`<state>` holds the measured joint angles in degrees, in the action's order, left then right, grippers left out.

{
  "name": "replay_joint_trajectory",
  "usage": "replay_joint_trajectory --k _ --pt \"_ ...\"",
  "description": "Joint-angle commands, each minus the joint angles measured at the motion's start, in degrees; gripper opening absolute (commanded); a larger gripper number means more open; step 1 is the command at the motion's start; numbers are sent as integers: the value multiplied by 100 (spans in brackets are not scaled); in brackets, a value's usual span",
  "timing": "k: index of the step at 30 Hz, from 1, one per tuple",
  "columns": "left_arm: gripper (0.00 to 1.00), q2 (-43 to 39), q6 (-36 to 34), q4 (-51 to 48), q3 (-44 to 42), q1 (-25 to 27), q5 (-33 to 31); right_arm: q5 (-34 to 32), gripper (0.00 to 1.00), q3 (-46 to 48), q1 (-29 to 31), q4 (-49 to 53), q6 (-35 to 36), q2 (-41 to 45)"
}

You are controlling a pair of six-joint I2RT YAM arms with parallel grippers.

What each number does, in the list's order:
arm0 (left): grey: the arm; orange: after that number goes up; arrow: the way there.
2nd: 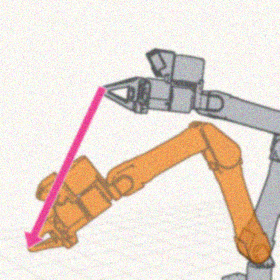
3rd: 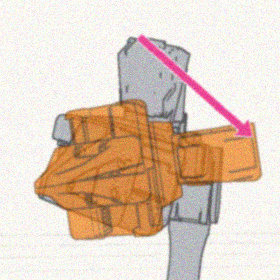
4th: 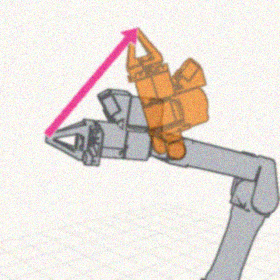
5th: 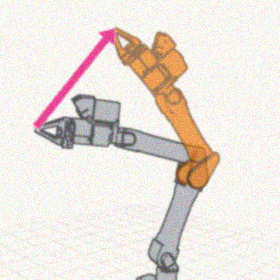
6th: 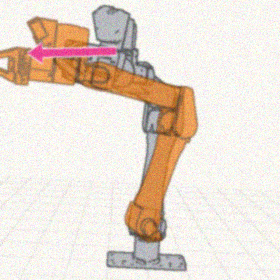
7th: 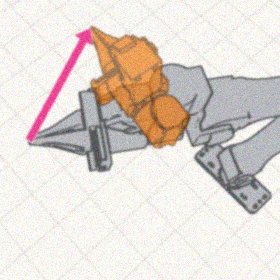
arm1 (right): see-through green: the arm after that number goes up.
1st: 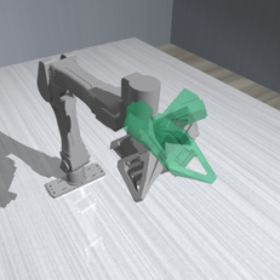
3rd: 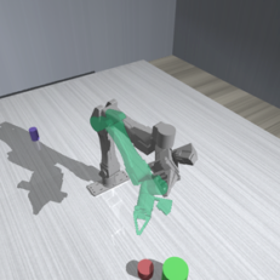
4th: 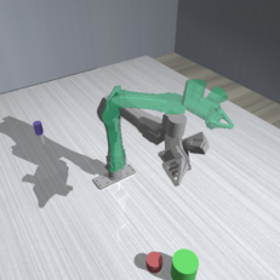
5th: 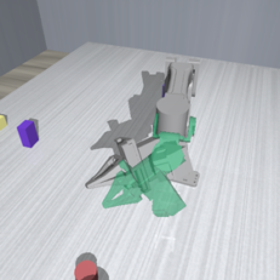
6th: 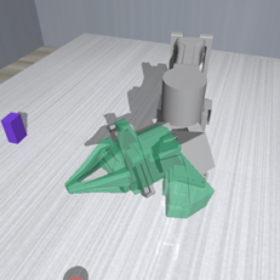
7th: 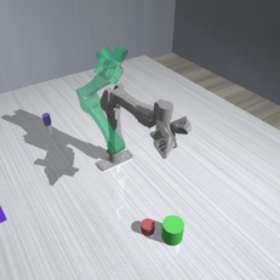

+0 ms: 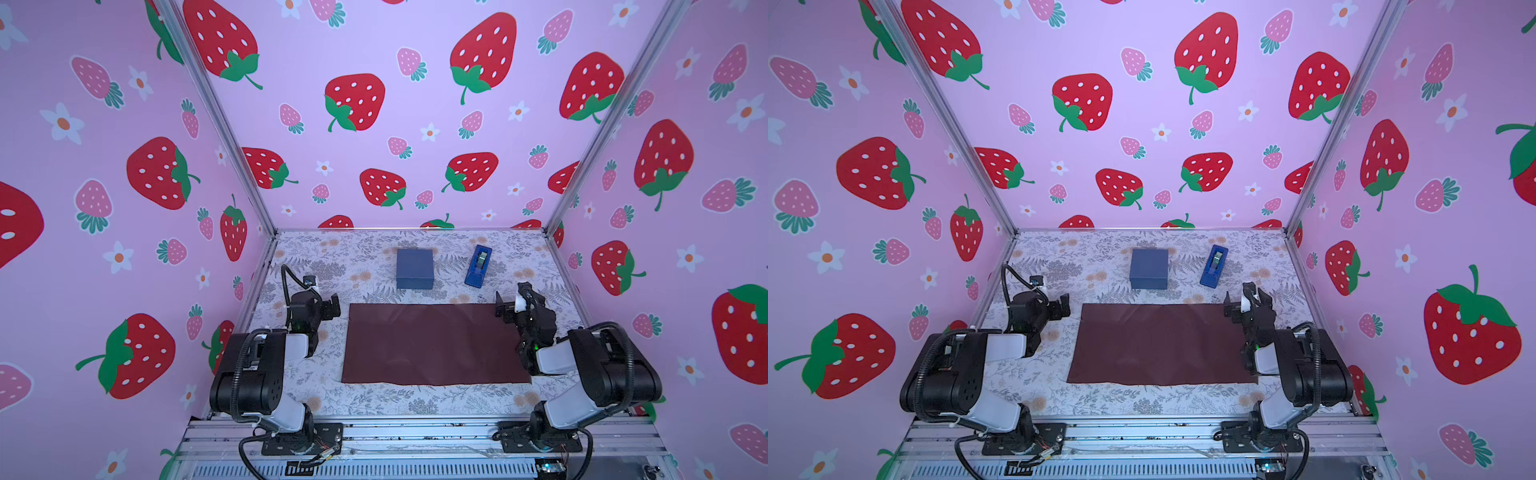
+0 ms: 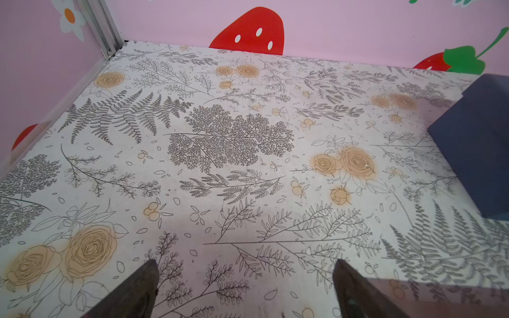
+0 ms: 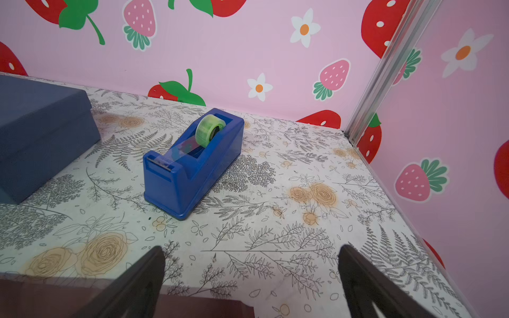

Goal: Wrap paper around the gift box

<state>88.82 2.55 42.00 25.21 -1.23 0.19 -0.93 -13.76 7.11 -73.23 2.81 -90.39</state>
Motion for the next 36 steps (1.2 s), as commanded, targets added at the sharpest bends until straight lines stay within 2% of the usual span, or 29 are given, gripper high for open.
replay_joint_trajectory --k 1,29,32,36 --pt "99 9 -96 124 125 27 -19 60 100 40 -26 -156 18 69" --pt "99 -4 -96 133 125 25 -18 84 100 -22 -66 -43 -39 61" --pt "99 3 -97 129 124 22 -18 -275 100 -176 -104 198 -250 17" --pt "99 7 -99 124 124 20 -19 -250 100 -171 -126 186 -262 26"
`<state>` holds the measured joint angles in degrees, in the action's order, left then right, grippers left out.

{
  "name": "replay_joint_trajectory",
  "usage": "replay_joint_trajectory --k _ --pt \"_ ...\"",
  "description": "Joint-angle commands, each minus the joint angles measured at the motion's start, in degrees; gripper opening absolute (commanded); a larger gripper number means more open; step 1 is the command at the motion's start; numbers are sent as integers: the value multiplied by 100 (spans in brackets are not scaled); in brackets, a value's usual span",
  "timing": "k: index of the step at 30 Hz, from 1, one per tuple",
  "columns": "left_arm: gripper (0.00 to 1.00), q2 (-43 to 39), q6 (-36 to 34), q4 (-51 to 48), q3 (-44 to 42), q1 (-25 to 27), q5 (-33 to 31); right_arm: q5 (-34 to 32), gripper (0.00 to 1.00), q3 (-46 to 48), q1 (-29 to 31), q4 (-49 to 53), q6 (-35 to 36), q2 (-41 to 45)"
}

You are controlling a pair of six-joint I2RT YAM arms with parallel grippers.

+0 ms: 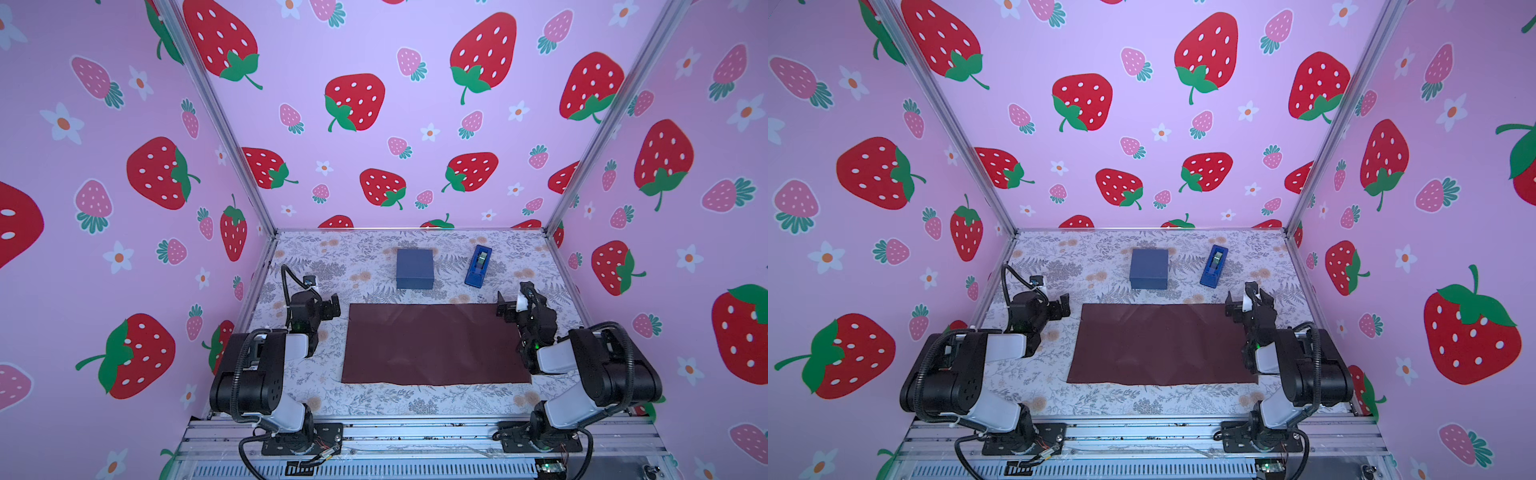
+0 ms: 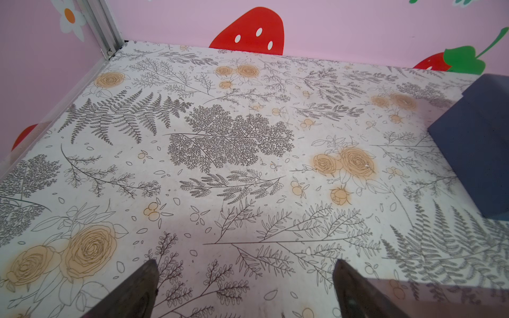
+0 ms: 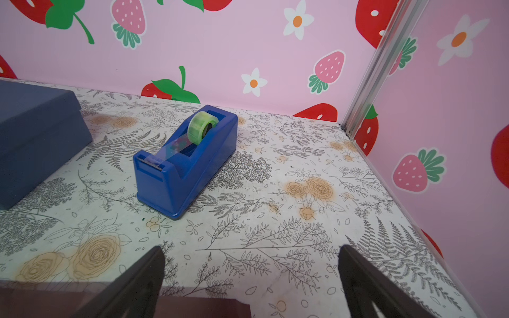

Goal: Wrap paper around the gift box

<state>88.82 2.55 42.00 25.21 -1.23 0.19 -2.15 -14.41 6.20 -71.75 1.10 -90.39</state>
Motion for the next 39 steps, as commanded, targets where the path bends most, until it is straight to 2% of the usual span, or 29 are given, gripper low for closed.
replay_joint_trajectory --k 1,4,6,11,16,20,23,27,30,32,39 --pt "99 4 -101 124 124 25 -19 -128 100 -107 -33 37 -93 22" --pt "99 -19 -89 145 110 47 -44 -134 100 -89 -32 11 -84 32" --pt "99 -168 -148 -335 299 71 -46 -232 100 -93 4 37 -87 116" --pt "99 -613 -78 -1351 679 92 -149 -267 100 -583 121 1541 -5 902" --pt "100 -1162 203 -2697 1259 239 -456 -189 100 -1131 168 3080 -379 1396" --pt "97 -1446 696 -4157 1953 392 -55 297 95 -1461 177 4407 -1036 1679" --pt "84 -1501 1172 -5233 2463 594 463 392 93 -1595 170 5299 -1614 1858" --pt "83 -1440 1527 -6427 2937 1105 1218 527 90 -1909 61 6595 -2171 1725" --pt "83 -1420 1794 -6932 2998 1586 1238 1207 88 -2069 -142 7289 -2290 1395" --pt "83 -1411 1979 -7185 2970 1821 1348 1420 86 -2052 -216 7632 -2421 1285" --pt "83 -1771 2321 -7592 2276 2272 1238 1231 88 -1791 -250 8260 -2704 1263"
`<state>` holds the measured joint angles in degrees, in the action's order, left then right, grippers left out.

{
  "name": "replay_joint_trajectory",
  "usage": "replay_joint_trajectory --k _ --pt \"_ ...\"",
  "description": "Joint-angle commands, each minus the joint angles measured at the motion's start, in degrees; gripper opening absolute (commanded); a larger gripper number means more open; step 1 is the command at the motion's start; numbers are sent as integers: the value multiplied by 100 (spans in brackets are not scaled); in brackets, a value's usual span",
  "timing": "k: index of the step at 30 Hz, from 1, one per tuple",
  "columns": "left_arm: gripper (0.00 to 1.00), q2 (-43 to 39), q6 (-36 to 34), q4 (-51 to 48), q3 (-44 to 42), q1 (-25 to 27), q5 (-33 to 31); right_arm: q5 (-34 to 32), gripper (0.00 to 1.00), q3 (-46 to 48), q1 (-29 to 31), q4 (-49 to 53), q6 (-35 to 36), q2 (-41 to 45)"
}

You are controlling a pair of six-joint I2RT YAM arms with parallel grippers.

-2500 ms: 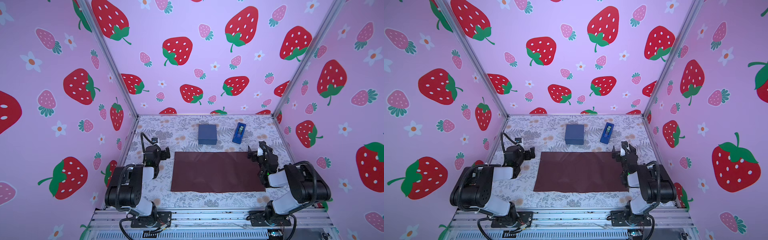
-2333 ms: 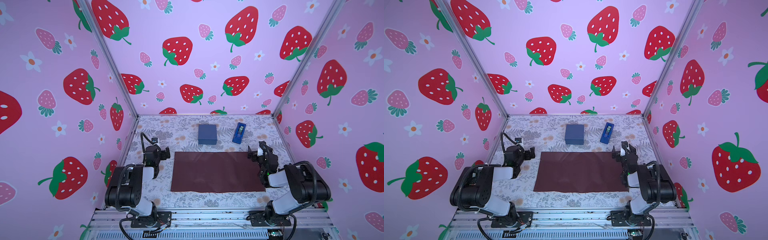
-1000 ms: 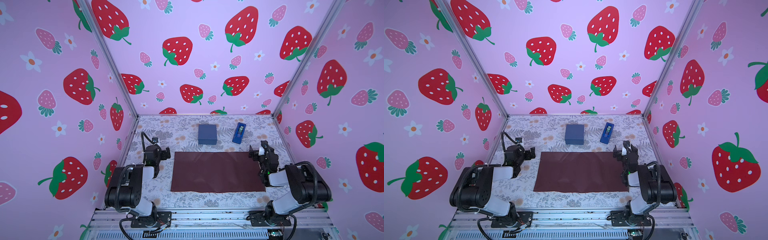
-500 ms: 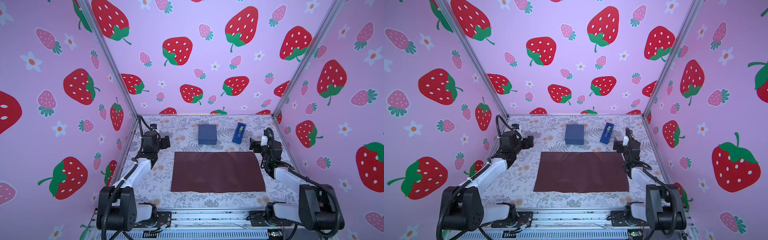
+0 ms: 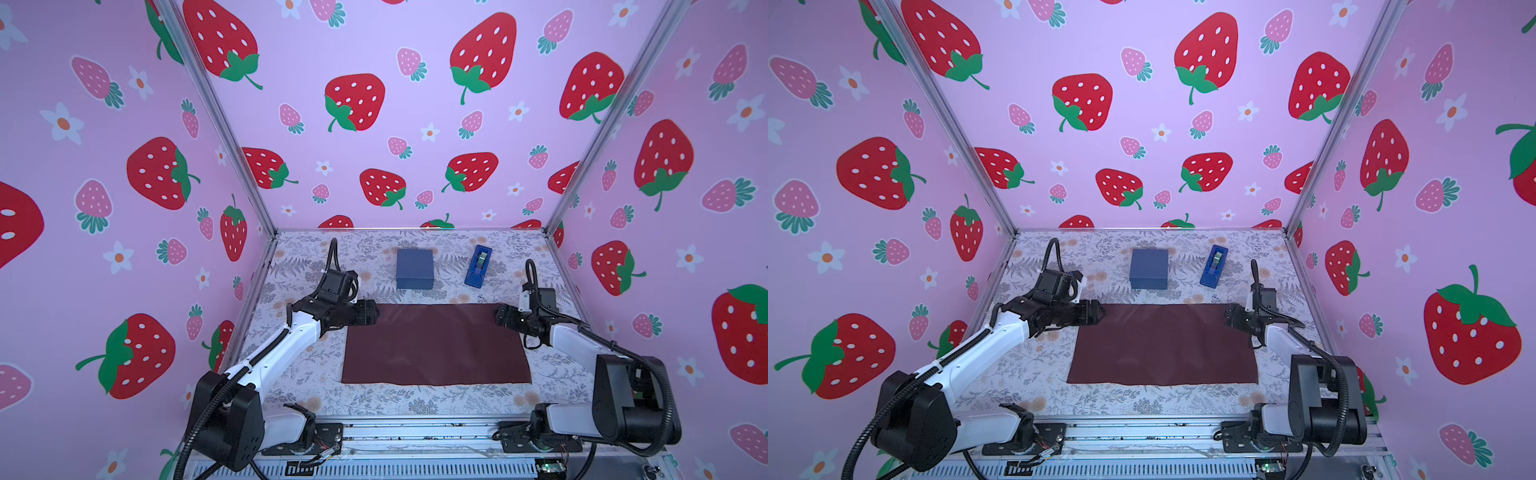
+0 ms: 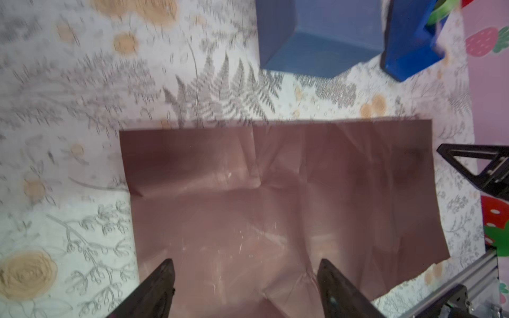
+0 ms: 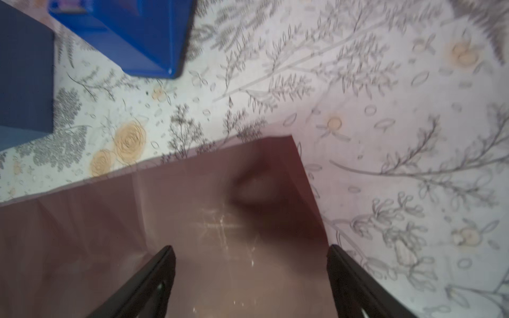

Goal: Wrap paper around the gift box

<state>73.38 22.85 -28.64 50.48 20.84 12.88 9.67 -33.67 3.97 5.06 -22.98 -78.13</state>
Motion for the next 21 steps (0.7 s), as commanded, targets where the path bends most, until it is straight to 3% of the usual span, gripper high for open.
replay_joint_trajectory --k 1,9,14,21 --pt "83 -297 322 -492 -369 72 -57 92 88 181 -26 594 -328 30" --pt "83 -460 370 -476 -768 71 -96 523 83 599 -15 296 -593 -32" --pt "83 -215 430 -476 -693 75 -93 900 81 749 112 -16 -927 -45" --pt "83 261 444 -370 -569 80 -90 930 81 748 347 -123 -1195 -6"
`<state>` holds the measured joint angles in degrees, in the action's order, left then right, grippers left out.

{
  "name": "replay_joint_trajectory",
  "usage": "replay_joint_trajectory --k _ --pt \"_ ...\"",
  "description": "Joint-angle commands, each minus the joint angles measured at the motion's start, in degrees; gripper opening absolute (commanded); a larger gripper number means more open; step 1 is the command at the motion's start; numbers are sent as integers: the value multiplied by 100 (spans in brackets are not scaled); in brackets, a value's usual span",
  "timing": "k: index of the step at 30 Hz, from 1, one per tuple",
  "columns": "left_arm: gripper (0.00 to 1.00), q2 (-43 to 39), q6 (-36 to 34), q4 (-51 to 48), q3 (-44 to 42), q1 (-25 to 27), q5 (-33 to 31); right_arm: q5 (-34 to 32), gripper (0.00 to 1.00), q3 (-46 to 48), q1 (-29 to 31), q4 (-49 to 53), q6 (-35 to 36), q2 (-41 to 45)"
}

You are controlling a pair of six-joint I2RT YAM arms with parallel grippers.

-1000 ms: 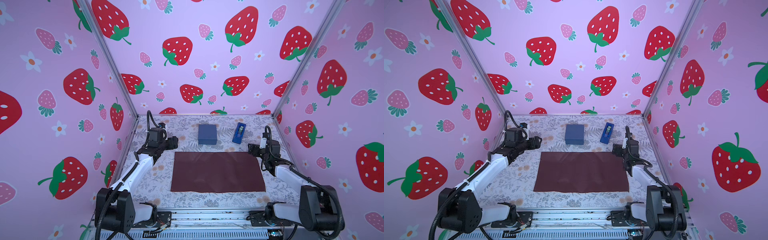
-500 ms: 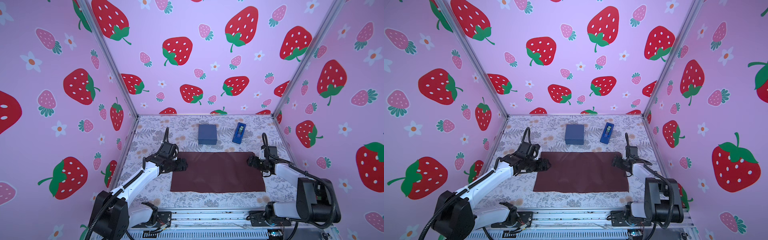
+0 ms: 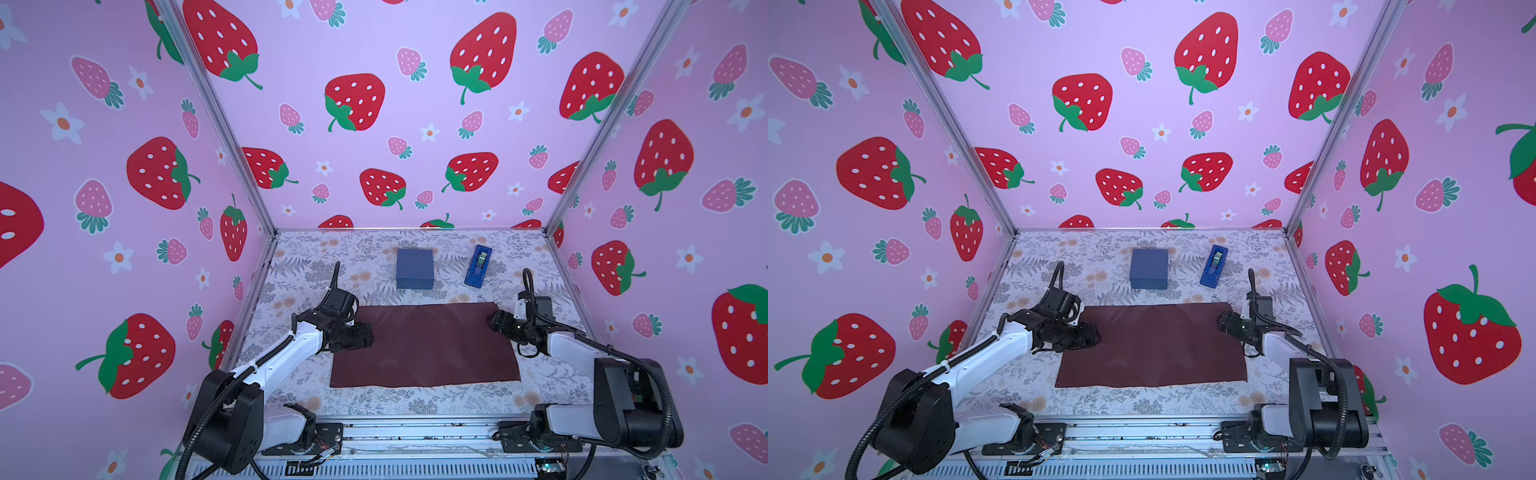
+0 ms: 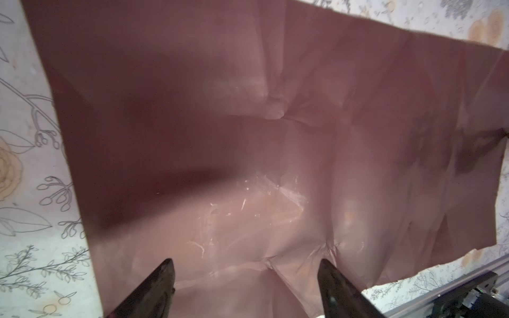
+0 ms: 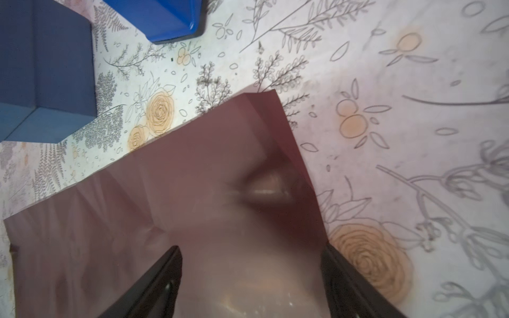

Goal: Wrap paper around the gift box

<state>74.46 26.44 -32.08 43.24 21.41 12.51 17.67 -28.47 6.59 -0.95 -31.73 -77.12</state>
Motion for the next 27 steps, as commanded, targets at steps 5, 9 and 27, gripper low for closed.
replay_joint_trajectory --k 5,9,27 --pt "83 633 29 -7 345 13 -236 195 81 271 170 429 -446 -39" --pt "83 1013 -50 15 491 -20 -381 210 81 271 274 411 -501 -12" --pt "83 1914 -286 167 961 -331 -375 33 81 268 476 425 -703 218"
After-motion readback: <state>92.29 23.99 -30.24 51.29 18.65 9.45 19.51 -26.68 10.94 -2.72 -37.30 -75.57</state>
